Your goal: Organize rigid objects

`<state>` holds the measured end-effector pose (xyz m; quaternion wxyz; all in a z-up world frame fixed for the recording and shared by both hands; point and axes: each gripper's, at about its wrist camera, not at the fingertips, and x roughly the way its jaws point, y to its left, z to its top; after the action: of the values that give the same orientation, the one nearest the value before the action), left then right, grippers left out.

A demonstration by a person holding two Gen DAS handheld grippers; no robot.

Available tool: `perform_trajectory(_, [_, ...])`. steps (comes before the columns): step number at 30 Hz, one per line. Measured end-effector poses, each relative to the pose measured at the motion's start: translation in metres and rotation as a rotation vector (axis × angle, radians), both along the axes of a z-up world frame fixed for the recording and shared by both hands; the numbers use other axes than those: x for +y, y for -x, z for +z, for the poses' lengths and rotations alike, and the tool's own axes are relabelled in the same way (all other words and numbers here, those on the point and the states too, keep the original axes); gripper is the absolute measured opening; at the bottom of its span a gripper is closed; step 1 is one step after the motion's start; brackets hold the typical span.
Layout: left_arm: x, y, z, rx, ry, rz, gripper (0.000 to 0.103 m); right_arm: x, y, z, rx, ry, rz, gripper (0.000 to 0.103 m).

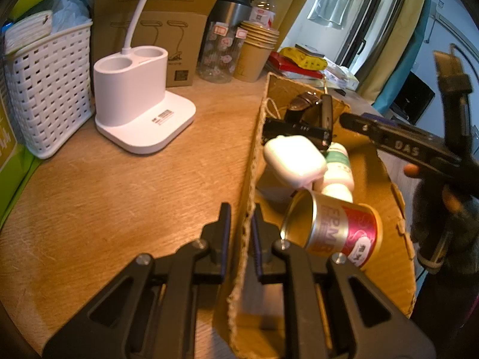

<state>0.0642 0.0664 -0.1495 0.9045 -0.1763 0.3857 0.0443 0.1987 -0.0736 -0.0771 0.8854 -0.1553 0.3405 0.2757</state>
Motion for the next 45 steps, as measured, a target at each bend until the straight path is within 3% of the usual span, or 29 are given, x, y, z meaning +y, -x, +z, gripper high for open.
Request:
perform_trajectory(11, [0.001,0.000,0.000,0.001,-0.004,0.002,0.014,-0.014,0.034,0.025,-0.051,-0.045,-0.051,0.057])
perform_trajectory(22, [-0.002,0.005,0.004,-0.013,-0.020,0.010,0.014,-0.037,0.072,0.035,-0.044,-0.088,-0.121,0.058])
perform_trajectory(27, [-0.005,0.013,0.013,-0.055,-0.067,0.027,0.014,-0.045,0.090,0.041,-0.045,-0.099,-0.145,0.058])
perform_trajectory(35, [-0.005,0.037,0.044,-0.196,-0.116,0.083,0.026,-0.058,0.121,0.056,-0.063,-0.122,-0.187,0.058])
perform_trajectory(42, [-0.022,0.064,0.077,-0.312,-0.124,0.038,0.051,-0.072,0.146,0.068,-0.085,-0.140,-0.225,0.062])
perform_trajectory(45, [-0.031,0.074,0.092,-0.357,-0.127,0.014,0.052,-0.077,0.156,0.073,-0.097,-0.141,-0.235,0.063])
